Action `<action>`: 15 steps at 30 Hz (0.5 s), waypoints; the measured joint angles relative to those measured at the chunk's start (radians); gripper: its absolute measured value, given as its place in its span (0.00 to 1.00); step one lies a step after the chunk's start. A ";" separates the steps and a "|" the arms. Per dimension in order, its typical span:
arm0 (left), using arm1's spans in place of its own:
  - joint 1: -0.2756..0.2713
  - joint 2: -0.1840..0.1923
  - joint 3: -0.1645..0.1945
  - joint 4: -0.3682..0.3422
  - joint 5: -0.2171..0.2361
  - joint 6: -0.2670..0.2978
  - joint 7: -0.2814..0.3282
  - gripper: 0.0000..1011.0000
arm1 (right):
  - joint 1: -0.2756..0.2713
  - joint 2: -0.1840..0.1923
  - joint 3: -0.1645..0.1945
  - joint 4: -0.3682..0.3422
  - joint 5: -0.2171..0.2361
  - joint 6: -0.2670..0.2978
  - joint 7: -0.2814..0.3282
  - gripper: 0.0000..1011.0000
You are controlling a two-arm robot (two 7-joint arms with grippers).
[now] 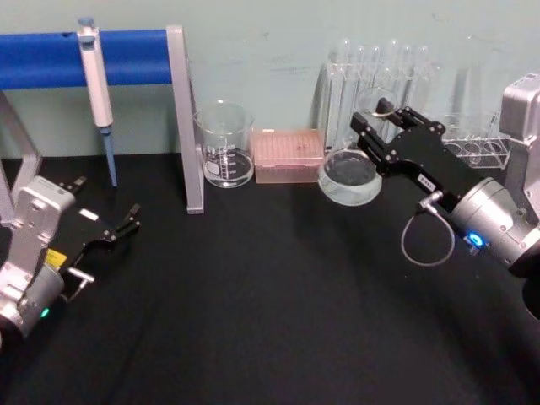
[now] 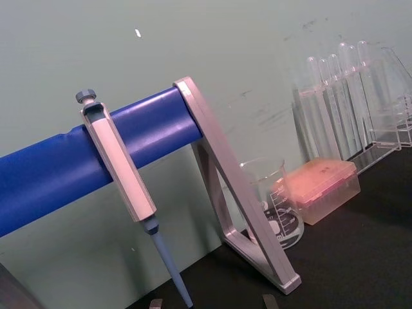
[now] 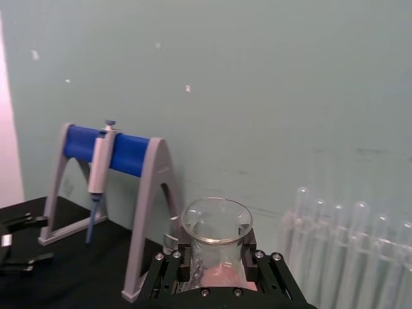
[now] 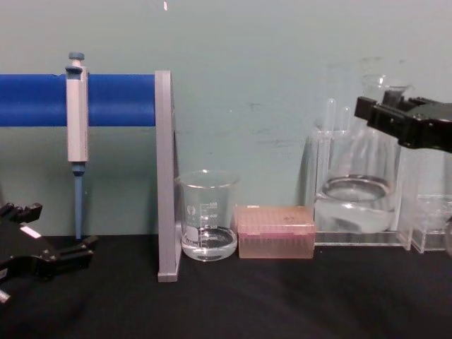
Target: Grasp the erlenmeyer flask with one hand, shake it three times, then place it back.
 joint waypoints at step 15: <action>0.000 0.000 0.000 0.000 0.000 0.000 0.000 0.99 | 0.078 0.005 -0.098 0.056 0.048 -0.050 0.248 0.44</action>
